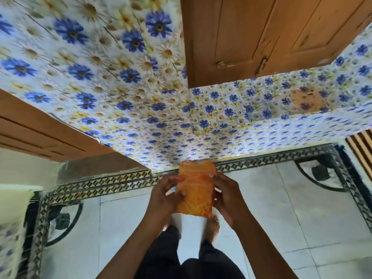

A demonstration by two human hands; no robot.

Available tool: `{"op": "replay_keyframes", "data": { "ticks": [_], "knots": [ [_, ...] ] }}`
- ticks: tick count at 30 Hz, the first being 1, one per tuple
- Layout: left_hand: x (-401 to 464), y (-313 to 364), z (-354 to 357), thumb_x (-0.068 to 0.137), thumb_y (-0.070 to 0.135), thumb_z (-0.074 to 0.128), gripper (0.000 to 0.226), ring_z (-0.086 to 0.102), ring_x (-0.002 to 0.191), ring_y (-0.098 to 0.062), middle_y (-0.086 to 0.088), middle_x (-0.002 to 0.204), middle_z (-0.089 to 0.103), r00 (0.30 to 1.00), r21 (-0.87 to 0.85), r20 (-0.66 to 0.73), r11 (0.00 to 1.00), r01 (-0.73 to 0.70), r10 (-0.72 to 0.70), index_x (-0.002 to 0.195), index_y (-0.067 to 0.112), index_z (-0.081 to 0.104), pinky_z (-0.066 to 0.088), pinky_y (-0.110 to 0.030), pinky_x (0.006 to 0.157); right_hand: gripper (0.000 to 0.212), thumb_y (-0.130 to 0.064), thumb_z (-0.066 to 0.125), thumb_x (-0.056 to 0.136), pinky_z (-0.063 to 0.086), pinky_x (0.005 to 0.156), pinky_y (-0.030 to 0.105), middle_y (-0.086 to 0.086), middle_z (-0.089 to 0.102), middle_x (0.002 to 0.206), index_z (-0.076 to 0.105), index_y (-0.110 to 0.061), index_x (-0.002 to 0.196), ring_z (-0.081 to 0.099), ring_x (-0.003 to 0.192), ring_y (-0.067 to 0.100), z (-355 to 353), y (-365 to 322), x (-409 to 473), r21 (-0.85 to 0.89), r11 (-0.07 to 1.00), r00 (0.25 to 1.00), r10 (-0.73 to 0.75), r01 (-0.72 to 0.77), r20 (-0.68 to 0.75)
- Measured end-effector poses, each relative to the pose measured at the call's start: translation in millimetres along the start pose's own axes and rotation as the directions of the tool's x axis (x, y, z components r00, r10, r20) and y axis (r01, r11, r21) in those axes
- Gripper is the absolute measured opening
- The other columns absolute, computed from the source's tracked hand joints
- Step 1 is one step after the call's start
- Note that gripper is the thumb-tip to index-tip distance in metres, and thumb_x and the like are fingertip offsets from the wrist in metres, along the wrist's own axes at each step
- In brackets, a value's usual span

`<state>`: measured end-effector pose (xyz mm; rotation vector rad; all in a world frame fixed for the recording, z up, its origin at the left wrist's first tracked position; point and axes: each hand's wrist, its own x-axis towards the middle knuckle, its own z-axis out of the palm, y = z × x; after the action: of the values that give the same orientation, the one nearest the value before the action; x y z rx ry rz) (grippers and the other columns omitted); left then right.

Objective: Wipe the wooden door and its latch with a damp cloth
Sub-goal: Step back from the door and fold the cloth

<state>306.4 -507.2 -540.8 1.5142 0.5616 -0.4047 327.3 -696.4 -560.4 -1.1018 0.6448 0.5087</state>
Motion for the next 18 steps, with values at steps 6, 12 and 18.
{"op": "replay_keyframes", "data": {
  "ticks": [6,12,18],
  "knots": [
    [63,-72,7,0.093,-0.012,0.067,0.036,0.076,0.094,-0.023,0.010,0.111,0.076,0.999,0.206,0.005,0.978,-0.033,0.033,0.111,0.019,0.074,0.064,-0.037,0.069,0.039,-0.008,0.078,0.087,0.065,0.077,0.040,0.008,0.075,0.115,0.065,-0.016,0.123,0.074,0.098,0.026,-32,40,63,-0.359,0.933,1.000,0.028,-0.026,0.000],
    [178,-204,18,0.086,0.000,0.073,0.035,0.074,0.089,-0.006,0.017,0.094,0.078,0.998,0.325,-0.034,0.944,0.053,-0.044,0.101,0.032,0.076,0.065,-0.031,0.077,0.021,-0.017,0.076,0.084,0.063,0.080,0.052,0.001,0.076,0.093,0.067,-0.034,0.093,0.075,0.089,0.025,-69,154,198,-0.557,0.829,0.990,-0.027,-0.054,-0.136],
    [310,-364,22,0.071,0.021,0.063,0.040,0.075,0.088,-0.024,0.003,0.094,0.076,0.984,0.418,-0.100,0.892,0.174,-0.145,0.107,0.030,0.077,0.064,-0.044,0.083,0.026,-0.024,0.075,0.078,0.058,0.085,0.044,0.004,0.076,0.094,0.067,-0.015,0.102,0.071,0.091,0.024,-113,294,357,-0.705,0.698,0.976,-0.044,-0.124,-0.215]
  ]
}}
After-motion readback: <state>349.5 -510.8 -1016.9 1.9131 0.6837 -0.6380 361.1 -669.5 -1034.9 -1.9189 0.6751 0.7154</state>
